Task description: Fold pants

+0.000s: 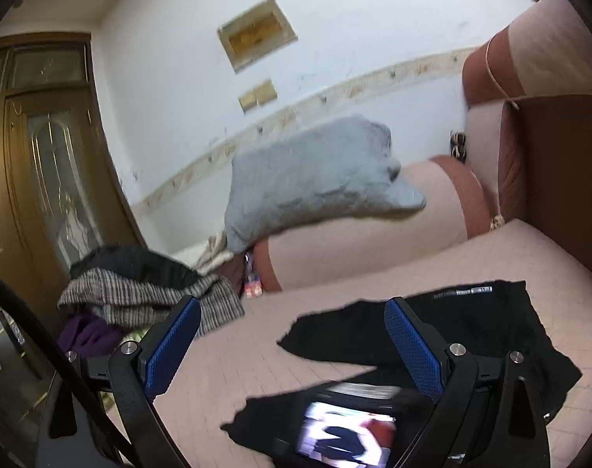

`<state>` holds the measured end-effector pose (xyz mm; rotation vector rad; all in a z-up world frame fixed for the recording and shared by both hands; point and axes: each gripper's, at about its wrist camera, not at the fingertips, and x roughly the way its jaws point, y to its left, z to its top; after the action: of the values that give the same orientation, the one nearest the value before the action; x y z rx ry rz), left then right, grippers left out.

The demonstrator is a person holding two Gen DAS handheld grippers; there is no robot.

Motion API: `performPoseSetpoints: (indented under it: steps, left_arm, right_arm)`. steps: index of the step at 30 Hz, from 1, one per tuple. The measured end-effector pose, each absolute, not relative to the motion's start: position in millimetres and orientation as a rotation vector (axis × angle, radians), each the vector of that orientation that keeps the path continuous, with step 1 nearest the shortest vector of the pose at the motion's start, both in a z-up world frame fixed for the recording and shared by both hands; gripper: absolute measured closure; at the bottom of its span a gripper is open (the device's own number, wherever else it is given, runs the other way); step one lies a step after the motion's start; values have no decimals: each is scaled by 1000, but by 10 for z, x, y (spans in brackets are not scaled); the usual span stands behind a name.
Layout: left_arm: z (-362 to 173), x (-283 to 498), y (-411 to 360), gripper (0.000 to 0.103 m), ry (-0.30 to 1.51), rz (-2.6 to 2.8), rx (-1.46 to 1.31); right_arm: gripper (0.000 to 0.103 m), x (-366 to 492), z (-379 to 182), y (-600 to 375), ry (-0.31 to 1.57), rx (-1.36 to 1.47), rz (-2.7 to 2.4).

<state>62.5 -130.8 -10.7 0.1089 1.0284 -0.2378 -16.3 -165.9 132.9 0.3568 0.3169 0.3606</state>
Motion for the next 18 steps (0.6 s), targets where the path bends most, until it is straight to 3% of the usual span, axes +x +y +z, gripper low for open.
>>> performPoseSetpoints:
  steps: [4,10,18]
  left_arm:
    - [39,758,-739,14,999,-195,37]
    - [343,1097,19,14,873,-78,84]
    - [284,2247,719,14,964,-128,1]
  right_arm:
    - [2,37,1291,-1957,343,290,269]
    - [2,905,910,-2523,561,159,120]
    - [2,2376,167,-3071,873,157,120]
